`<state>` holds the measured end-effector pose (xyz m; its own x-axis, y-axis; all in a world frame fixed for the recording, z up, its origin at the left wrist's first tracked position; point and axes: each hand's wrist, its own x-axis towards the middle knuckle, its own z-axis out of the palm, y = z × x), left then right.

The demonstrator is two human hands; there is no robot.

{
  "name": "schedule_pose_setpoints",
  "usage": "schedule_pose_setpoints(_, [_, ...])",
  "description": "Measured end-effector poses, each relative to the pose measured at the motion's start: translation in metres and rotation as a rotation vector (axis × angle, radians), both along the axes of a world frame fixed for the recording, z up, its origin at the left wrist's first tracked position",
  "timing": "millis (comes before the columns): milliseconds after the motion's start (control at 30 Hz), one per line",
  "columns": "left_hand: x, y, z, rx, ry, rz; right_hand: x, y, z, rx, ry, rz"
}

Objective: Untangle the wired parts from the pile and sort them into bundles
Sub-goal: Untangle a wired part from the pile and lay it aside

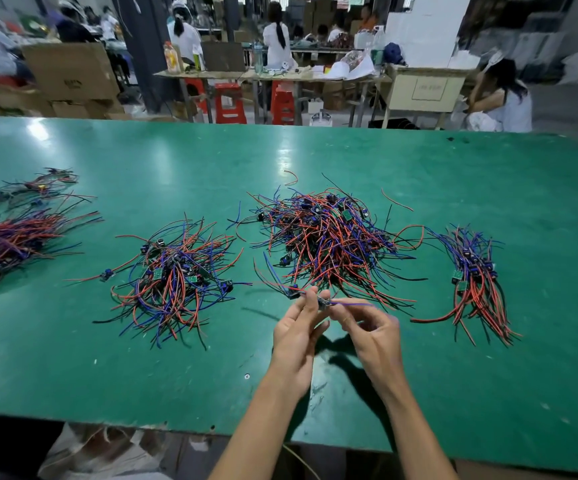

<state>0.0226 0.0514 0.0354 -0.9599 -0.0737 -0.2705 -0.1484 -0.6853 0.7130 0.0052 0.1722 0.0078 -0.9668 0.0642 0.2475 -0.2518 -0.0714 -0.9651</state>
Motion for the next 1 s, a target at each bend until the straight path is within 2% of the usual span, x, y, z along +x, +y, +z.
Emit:
schedule_pose_setpoints(100, [0.002, 0.007, -0.002, -0.126, 0.044, 0.015, -0.001, 0.001, 0.002, -0.052, -0.057, -0.07])
schedule_pose_setpoints(167, [0.004, 0.007, -0.004, -0.225, 0.139, 0.032, -0.001, 0.001, 0.004, -0.149, -0.121, -0.077])
schedule_pose_setpoints(300, [0.007, -0.015, -0.01, -0.597, 0.329, 0.026, -0.003, 0.013, 0.006, -0.359, -0.255, -0.063])
schedule_pose_setpoints(333, [0.006, -0.021, -0.011, -0.626, 0.338, 0.06, -0.003, 0.017, 0.008, -0.426, -0.286, -0.029])
schedule_pose_setpoints(433, [-0.001, -0.037, -0.001, -0.577, 0.253, 0.074, -0.004, 0.021, 0.01, -0.479, -0.302, 0.056])
schedule_pose_setpoints(567, [-0.011, -0.042, 0.021, -0.703, 0.223, -0.402, -0.001, 0.017, 0.003, -0.174, -0.233, 0.147])
schedule_pose_setpoints(633, [-0.014, -0.036, 0.026, -0.742, 0.223, -0.511, 0.0, 0.014, -0.001, -0.024, -0.135, 0.123])
schedule_pose_setpoints(767, [-0.016, -0.028, 0.025, -0.682, 0.183, -0.494, 0.0, 0.01, -0.002, -0.028, -0.042, -0.069])
schedule_pose_setpoints(1000, [-0.01, -0.006, 0.022, -0.555, 0.048, -0.372, -0.001, 0.01, -0.001, -0.103, -0.111, -0.057])
